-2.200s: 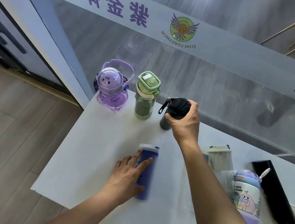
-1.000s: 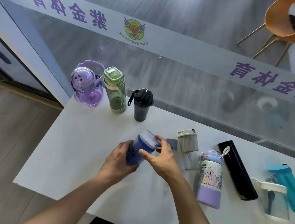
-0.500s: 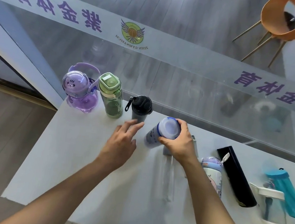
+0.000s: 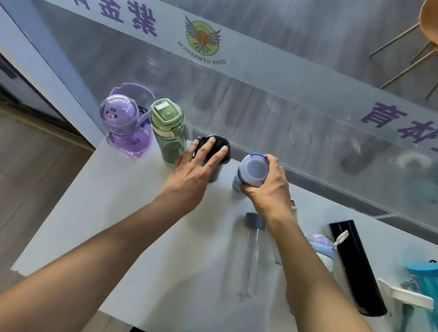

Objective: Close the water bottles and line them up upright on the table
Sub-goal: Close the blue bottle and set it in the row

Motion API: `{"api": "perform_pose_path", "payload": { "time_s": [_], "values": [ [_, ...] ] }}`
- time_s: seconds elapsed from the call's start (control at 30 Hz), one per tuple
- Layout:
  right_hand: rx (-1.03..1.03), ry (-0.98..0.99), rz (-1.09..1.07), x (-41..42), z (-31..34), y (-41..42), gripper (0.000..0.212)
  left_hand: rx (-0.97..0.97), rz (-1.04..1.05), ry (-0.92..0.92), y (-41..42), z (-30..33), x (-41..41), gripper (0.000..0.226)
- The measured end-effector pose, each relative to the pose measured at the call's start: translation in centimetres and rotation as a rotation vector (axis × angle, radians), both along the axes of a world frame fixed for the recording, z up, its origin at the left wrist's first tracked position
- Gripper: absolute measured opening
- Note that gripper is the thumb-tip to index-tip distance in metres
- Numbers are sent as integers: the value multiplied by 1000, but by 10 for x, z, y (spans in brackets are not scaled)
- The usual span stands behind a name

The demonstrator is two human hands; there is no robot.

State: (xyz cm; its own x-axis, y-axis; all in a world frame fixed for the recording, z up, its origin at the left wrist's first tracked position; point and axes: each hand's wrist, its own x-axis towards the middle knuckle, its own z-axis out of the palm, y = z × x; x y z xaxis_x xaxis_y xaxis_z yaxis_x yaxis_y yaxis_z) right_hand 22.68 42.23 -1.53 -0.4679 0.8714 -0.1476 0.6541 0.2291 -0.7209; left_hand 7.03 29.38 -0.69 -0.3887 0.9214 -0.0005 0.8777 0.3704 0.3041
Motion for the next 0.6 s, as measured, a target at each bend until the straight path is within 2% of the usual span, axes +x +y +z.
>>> {"api": "perform_pose_path", "payload": {
  "time_s": [0.23, 0.4, 0.6],
  "values": [
    [28, -13, -30, 3, 0, -3, 79, -24, 28, -32, -2, 0, 3, 100],
    [38, -26, -44, 0, -2, -4, 82, -22, 39, -17, 1, 3, 4, 93],
    [-43, -41, -63, 7, -5, -7, 101, 36, 46, 16, 8, 11, 9, 77]
  ]
}}
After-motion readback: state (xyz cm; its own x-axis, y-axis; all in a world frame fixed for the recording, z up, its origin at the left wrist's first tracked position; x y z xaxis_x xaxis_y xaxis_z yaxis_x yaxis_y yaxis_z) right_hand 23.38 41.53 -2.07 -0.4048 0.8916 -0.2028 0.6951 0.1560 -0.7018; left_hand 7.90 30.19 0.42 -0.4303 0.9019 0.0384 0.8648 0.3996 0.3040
